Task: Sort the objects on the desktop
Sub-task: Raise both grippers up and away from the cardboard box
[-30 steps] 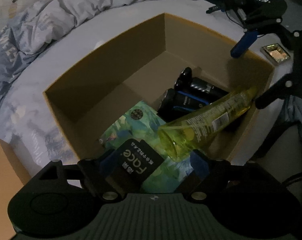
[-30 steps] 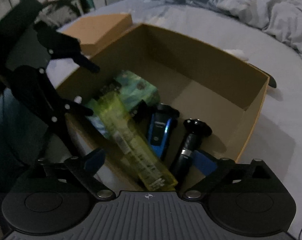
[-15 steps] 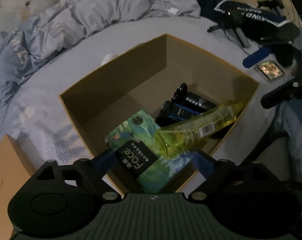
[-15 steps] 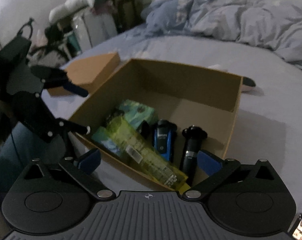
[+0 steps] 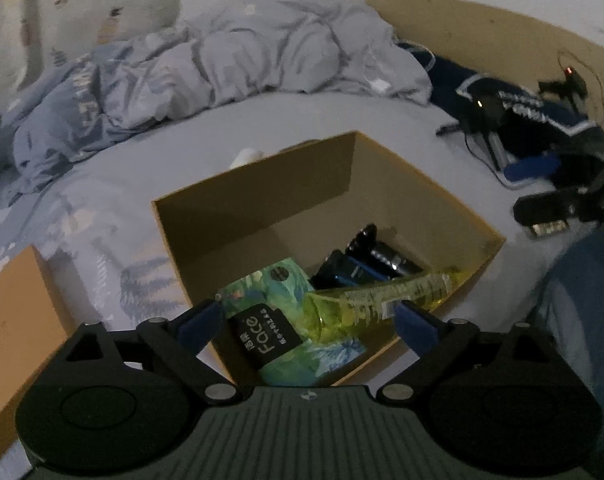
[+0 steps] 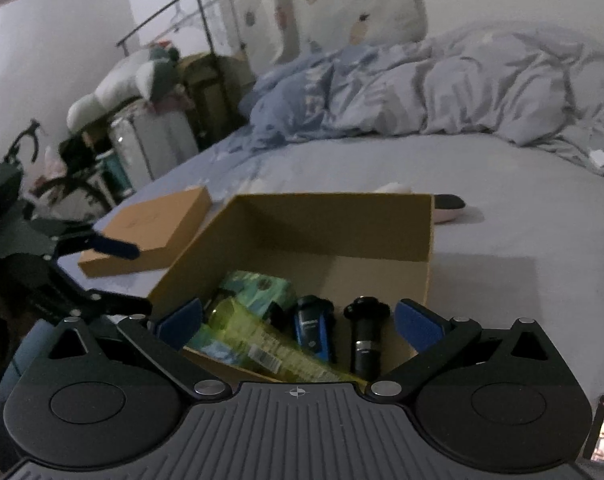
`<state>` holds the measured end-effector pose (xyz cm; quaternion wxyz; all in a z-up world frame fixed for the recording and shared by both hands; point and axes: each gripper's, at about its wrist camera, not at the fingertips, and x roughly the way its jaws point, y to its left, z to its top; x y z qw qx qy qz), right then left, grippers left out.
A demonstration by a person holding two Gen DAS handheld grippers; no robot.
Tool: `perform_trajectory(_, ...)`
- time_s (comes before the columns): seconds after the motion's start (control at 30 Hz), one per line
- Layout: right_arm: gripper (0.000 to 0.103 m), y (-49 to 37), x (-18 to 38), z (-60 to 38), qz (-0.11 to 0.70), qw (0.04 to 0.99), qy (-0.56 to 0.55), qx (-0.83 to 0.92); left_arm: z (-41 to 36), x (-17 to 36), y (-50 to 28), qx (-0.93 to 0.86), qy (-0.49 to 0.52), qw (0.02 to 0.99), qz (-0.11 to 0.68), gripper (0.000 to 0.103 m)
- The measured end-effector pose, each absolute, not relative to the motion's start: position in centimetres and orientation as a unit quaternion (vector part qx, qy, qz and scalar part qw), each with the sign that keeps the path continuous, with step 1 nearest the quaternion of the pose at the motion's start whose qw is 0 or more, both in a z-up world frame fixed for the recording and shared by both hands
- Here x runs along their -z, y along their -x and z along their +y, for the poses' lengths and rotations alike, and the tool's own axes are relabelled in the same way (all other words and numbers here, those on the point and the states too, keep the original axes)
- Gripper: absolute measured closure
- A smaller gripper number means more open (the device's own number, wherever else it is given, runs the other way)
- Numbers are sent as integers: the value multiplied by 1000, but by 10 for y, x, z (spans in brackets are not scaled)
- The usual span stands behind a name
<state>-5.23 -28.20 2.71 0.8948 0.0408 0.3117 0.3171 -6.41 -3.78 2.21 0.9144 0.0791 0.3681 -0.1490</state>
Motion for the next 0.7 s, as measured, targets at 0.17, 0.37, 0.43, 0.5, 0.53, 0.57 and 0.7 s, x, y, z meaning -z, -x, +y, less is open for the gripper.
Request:
perform_trajectory(0.17,0,54,-22,-288,297,912,-59,-278,-43,-21,73,141,-69,925,346,0)
perform_trajectory(0.37,0,59,-19,-291,280,924,-69,-251,-43,-21,83,128,-49,941,311,0)
perform_trajectory(0.43,0,63,-20,-290,268,930,-59,-245,-42,-22,86,123,-43,946,296,0)
perform_trajectory(0.5,0,65,-21,-290,258,934,-57,-243,-41,-25,87,114,-39,953,277,0)
perform_trajectory(0.53,0,66,-22,-290,253,935,-57,-241,-41,-26,88,108,-35,957,268,0)
perform_trajectory(0.57,0,66,-22,-291,249,937,-58,-238,-40,-28,88,102,-31,960,259,0)
perform_trajectory(0.7,0,67,-18,-291,243,943,-49,-223,-40,-33,90,88,-20,968,233,0)
